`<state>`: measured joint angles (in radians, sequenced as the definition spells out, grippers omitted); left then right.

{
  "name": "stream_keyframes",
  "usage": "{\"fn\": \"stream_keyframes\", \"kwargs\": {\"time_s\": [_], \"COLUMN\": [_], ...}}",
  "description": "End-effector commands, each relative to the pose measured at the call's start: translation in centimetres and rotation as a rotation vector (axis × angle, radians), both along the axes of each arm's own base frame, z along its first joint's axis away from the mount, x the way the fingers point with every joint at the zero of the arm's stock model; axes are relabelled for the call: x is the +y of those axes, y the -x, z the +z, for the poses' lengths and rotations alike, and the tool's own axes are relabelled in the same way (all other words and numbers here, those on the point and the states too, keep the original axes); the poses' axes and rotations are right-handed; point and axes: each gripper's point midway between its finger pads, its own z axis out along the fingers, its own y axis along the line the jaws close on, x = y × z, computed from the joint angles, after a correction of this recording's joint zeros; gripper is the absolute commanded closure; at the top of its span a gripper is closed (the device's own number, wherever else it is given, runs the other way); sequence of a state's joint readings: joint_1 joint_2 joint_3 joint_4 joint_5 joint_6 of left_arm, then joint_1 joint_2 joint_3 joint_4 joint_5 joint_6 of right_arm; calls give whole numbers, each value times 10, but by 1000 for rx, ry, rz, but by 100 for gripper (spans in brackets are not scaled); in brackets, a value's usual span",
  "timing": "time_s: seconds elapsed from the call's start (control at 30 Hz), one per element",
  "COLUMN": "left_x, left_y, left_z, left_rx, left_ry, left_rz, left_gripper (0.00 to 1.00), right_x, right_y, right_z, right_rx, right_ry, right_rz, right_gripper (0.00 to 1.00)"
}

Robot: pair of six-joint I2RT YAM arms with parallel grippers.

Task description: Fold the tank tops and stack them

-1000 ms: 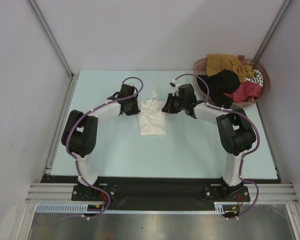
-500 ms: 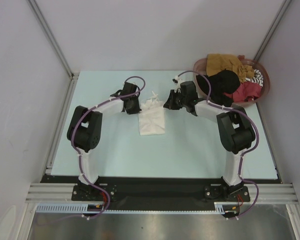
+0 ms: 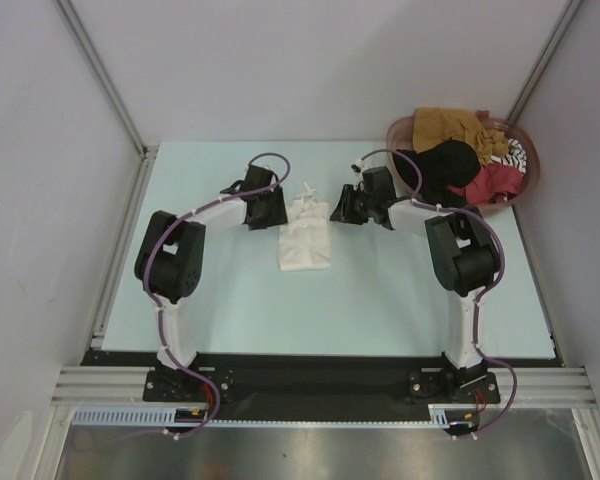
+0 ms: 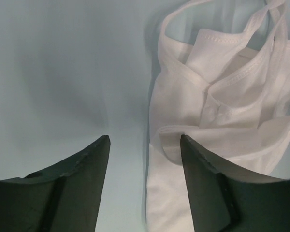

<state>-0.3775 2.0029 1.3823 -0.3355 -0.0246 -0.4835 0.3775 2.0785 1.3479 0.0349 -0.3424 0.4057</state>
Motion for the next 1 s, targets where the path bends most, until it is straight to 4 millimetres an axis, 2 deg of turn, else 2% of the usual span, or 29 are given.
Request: {"fn": "stream_keyframes", "kwargs": {"time_s": [0.0,0.07,0.1,0.17,0.2,0.23,0.27,0.3,0.33,0.37,0.5,0.6,0.63,0.67,0.7,0.73,0.77,0.97], "left_x": [7,7,9,13,14,14,15,13,13,14,10,0,-4,-2,-5,-7,-5,-8], "left_y": [-10,-6,3,16,22,28,39,45,50,60,89,117,118,127,131,130,134,133], "left_z": [45,62,57,60,60,61,61,60,60,57,48,41,49,39,39,44,37,27], "left_rx": [-133,-172,-158,-160,-162,-166,-172,-167,-168,-157,-147,-138,-166,-153,-156,-176,-164,-150], "left_ry": [14,39,41,60,70,81,100,112,118,120,155,241,288,299,321,359,360,396], "left_rz": [20,22,18,33,37,36,43,34,30,32,33,37,63,75,81,98,113,151], "left_gripper": [32,31,31,30,27,22,15,13,13,13,13,13,14,14,14,15,16,17], "right_x": [0,-3,-1,-2,4,-2,-1,0,4,1,4,6,7,8,11,13,14,22], "right_y": [2,16,24,47,58,70,77,84,91,101,121,129,130,131,132,132,133,134], "right_z": [47,47,58,49,57,44,43,41,46,36,29,20,19,13,12,11,4,-3], "right_rx": [-83,-49,-57,1,-5,26,37,58,51,76,119,143,162,179,180,200,219,248], "right_ry": [-61,-81,-99,-107,-113,-91,-95,-110,-134,-133,-172,-190,-208,-215,-238,-257,-260,-322], "right_rz": [-9,-23,-21,-29,-19,-40,-46,-59,-51,-55,-90,-103,-118,-127,-121,-131,-137,-141], "right_gripper": [66,65,64,59,57,55,53,52,51,49,44,45,46,46,46,47,47,46]}}
